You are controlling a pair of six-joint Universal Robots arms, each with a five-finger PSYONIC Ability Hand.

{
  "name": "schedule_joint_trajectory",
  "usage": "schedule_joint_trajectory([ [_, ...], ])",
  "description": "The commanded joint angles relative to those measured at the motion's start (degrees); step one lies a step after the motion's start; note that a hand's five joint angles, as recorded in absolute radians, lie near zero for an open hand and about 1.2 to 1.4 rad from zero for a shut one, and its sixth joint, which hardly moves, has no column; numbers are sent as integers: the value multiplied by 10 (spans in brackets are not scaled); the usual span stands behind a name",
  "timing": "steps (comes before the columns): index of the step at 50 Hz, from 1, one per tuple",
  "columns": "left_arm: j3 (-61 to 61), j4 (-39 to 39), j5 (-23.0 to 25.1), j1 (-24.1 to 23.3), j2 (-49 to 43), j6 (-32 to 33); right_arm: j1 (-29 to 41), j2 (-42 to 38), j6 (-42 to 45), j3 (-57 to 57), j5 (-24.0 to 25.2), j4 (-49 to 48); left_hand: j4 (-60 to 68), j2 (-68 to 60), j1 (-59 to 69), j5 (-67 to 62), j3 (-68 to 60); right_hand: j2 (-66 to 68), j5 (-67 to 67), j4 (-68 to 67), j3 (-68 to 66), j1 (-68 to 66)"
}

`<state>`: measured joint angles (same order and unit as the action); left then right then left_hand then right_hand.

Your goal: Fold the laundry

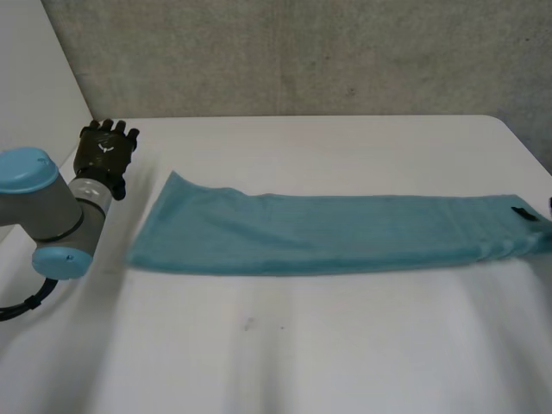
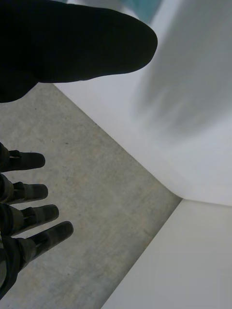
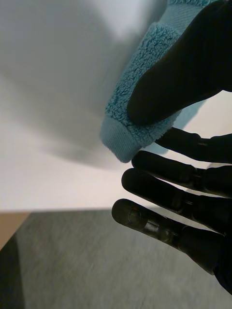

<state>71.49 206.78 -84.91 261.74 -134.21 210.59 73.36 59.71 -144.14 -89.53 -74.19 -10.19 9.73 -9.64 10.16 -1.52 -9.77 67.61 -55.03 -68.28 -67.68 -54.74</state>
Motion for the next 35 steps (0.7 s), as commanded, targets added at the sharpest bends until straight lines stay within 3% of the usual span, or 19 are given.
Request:
schedule_joint_trajectory([
  [1, -6, -1, -2, 0, 2, 1, -52, 10, 4, 19, -7, -4, 17, -18, 12, 1, -16, 124, -150, -117, -123, -253],
  [6, 14, -6, -4, 0, 23, 1, -82, 9, 26, 63, -12, 3, 17, -18, 12, 1, -16, 124, -150, -117, -123, -253],
  [15, 71, -8, -3, -1, 99, -6, -69, 16, 50, 125, -31, 16, 15, -16, 11, 3, -15, 124, -150, -117, -123, -253],
  [17, 80, -8, -3, -2, 112, -6, 3, 30, 41, 146, -32, 25, 15, -16, 11, 3, -15, 124, -150, -117, -123, -253],
  [18, 89, -8, -3, -2, 123, -7, 3, 30, 41, 146, -32, 25, 15, -16, 11, 3, -15, 124, -150, -117, -123, -253],
  [20, 97, -8, -3, -2, 133, -7, 89, 36, 36, 170, -33, 28, 15, -16, 11, 3, -15, 124, -150, -117, -123, -253],
  [23, 112, -8, -2, -3, 154, -8, 132, 38, 35, 178, -31, 28, 15, -16, 11, 3, -15, 124, -150, -117, -123, -253],
  [25, 118, -8, -2, -3, 163, -7, 231, 37, 35, 197, -27, 24, 15, -16, 11, 3, -15, 124, -150, -117, -123, -253],
  [26, 124, -8, -2, -3, 170, -8, 231, 37, 35, 197, -27, 24, 13, -14, 9, 5, -13, 124, -150, -117, -123, -253],
  [27, 124, -8, -2, -3, 171, -8, 282, 35, 36, 211, -28, 20, 13, -14, 9, 5, -13, 124, -150, -117, -123, -253],
  [28, 128, -8, -2, -3, 177, -8, 332, 29, 35, 228, -27, 17, 13, -14, 9, 5, -13, 124, -150, -117, -123, -253],
  [29, 131, -9, -2, -3, 182, -9, 333, 29, 35, 228, -27, 17, 13, -14, 9, 5, -13, 124, -150, -117, -123, -253],
  [35, 138, -12, -2, -7, 188, -26, 497, -42, 32, 289, 0, -9, 15, -16, 11, 3, -15, 124, -150, -117, -123, -253],
])
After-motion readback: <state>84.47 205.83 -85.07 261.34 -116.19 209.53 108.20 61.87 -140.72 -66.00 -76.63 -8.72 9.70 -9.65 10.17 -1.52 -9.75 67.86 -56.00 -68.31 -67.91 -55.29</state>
